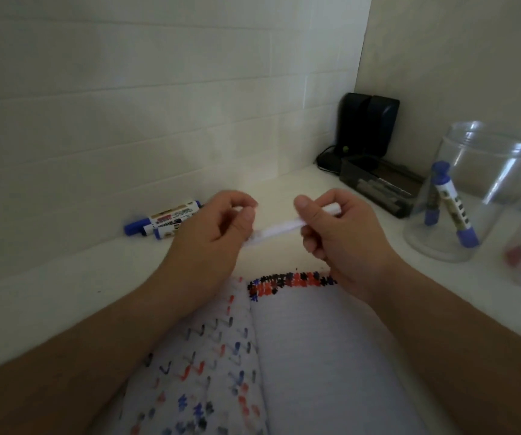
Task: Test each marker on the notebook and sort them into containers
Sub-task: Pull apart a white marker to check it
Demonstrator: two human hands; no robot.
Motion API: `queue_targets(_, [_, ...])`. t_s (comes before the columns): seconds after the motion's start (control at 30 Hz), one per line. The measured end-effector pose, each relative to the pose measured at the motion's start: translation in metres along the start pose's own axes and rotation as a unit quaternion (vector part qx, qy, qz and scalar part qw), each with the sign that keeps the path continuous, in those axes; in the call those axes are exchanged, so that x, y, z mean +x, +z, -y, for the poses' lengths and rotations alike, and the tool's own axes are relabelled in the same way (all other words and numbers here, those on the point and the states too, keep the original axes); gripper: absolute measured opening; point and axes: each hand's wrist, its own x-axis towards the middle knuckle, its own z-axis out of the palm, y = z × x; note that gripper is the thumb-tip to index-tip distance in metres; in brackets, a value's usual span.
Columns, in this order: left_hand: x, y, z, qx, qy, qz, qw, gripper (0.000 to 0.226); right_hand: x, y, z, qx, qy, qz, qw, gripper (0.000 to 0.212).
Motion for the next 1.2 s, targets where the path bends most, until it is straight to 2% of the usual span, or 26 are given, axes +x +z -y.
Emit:
queue_targets(0.03, [0.003,0.0,0.0,-0.068,-0.022,-0.048,0.996,0.013,0.001,0.0,0.0,0.027,0.025,-0.012,0.999,0.026])
queue_targets(0.1, [0.01,-0.001,-0.001,-0.202,-0.075,-0.139,0.967,0.017,0.002,0.0,-0.001,0.094,0.082,-0.011,0.992,0.029])
queue_targets(0.17, [0.016,-0.003,-0.005,-0.283,-0.121,-0.187,0.933,0.016,0.002,0.001,-0.002,0.148,0.116,0.011,0.982,0.027])
queue_targets(0.2, [0.017,-0.003,-0.004,-0.294,-0.139,-0.189,0.926,0.015,0.001,0.002,-0.002,0.164,0.122,0.029,0.979,0.025])
queue_targets(0.27, [0.015,-0.003,-0.004,-0.25,-0.143,-0.155,0.945,0.013,-0.002,0.004,0.0,0.148,0.116,0.071,0.98,0.018])
queue_targets(0.33, [0.008,-0.002,-0.005,-0.17,-0.094,-0.073,0.978,0.013,-0.003,0.004,0.0,0.129,0.102,0.107,0.981,0.027])
queue_targets(0.4, [0.001,-0.001,-0.012,-0.095,-0.044,0.034,0.994,0.022,-0.004,0.006,0.002,0.13,0.092,0.131,0.978,0.042])
queue_targets(0.43, [-0.002,0.0,-0.014,-0.049,-0.024,0.086,0.995,0.027,-0.005,0.007,0.001,0.135,0.088,0.138,0.977,0.044])
queue_targets(0.5, [-0.007,0.004,-0.014,0.074,0.033,0.143,0.986,0.036,-0.007,0.008,0.0,0.141,0.08,0.151,0.975,0.031])
queue_targets(0.57, [-0.007,0.008,-0.008,0.185,0.1,0.152,0.966,0.046,-0.008,0.01,-0.002,0.108,0.071,0.152,0.98,0.015])
queue_targets(0.63, [-0.005,0.012,0.001,0.231,0.145,0.148,0.951,0.048,-0.008,0.01,-0.004,0.034,0.043,0.135,0.989,0.023])
queue_targets(0.7, [-0.002,0.017,0.01,0.251,0.198,0.114,0.941,0.029,-0.01,0.01,-0.005,-0.021,0.01,0.126,0.992,0.027])
queue_targets(0.77, [-0.003,0.017,0.011,0.251,0.21,0.101,0.94,0.012,-0.012,0.01,-0.003,-0.015,-0.001,0.132,0.991,0.023])
queue_targets(0.9, [-0.009,0.015,0.007,0.233,0.184,0.118,0.948,0.035,-0.013,0.011,0.003,0.029,0.018,0.156,0.987,0.029])
queue_targets(0.97, [-0.008,0.012,0.001,0.213,0.163,0.134,0.954,0.044,-0.012,0.011,0.004,0.028,0.022,0.15,0.988,0.021])
queue_targets(1.1, [-0.003,0.004,-0.003,0.19,0.134,0.156,0.96,0.041,-0.01,0.008,0.007,0.026,0.013,0.152,0.988,0.009])
queue_targets(1.2, [-0.005,-0.001,0.001,0.149,0.066,0.201,0.966,0.03,-0.006,-0.006,0.018,0.047,0.03,0.168,0.984,0.012])
